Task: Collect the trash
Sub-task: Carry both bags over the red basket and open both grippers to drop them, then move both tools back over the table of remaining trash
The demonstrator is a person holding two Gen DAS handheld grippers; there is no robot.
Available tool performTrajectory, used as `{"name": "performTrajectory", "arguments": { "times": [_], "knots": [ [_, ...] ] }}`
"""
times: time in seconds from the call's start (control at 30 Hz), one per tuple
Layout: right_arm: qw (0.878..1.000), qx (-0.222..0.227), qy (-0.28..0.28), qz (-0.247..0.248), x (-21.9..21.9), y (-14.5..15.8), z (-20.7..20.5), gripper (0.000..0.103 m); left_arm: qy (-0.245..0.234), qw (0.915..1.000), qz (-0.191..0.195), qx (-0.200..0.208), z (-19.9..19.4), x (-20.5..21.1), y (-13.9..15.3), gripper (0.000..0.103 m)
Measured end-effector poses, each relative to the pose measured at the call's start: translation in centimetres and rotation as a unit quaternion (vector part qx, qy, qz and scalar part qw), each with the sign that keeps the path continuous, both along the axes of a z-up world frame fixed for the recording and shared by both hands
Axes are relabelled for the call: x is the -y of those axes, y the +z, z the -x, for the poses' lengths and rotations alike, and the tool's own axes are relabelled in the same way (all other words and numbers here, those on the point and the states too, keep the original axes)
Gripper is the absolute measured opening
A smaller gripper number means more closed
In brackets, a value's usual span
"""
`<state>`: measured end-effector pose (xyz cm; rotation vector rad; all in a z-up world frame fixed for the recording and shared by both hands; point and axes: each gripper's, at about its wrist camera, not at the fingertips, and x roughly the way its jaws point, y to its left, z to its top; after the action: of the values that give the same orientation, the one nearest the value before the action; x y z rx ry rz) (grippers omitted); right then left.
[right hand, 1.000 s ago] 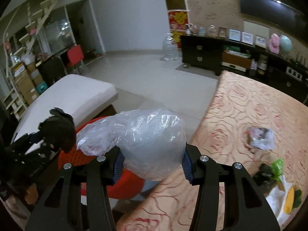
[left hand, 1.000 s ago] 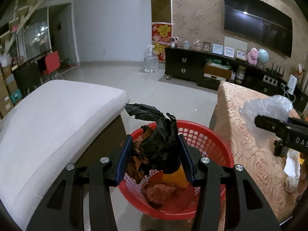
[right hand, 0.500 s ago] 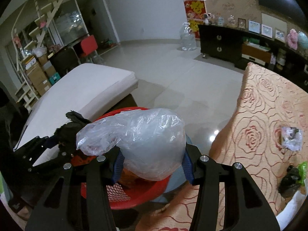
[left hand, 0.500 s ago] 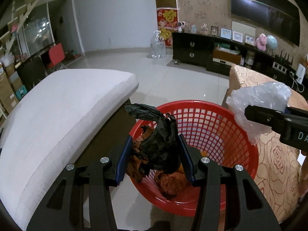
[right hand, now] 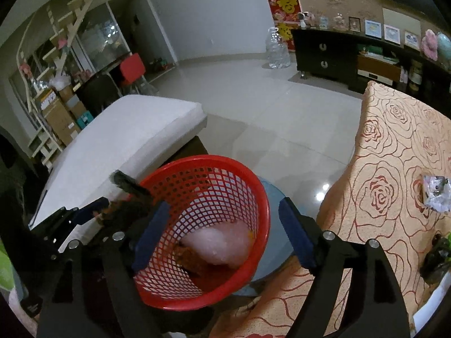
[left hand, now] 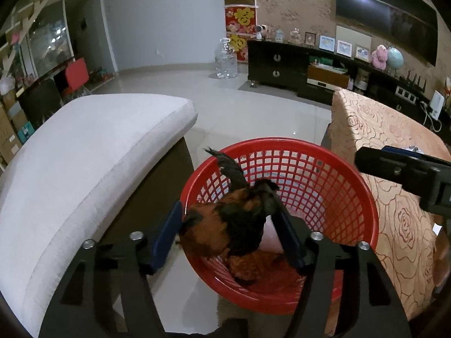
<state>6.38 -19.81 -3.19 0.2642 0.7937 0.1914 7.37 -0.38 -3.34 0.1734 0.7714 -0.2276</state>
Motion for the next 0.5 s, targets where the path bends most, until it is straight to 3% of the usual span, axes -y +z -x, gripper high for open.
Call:
{"name": "performTrajectory", "arguments": {
  "times": [0.23, 0.5],
  "knots": [
    [1.000, 0.014, -0.021, 0.017, 1.4, 0.7, 1.0, 0.078, 0.003, 0.9997, 0.020, 0.016, 0.3, -0.4, 0.8, 0.073],
    [0.998, 0.027, -0.051, 0.028, 3.2, 1.4, 2.5, 0.078, 0.004, 0.9991, 0.035, 0.024, 0.4, -0.4, 1.3, 0.074]
  ]
}}
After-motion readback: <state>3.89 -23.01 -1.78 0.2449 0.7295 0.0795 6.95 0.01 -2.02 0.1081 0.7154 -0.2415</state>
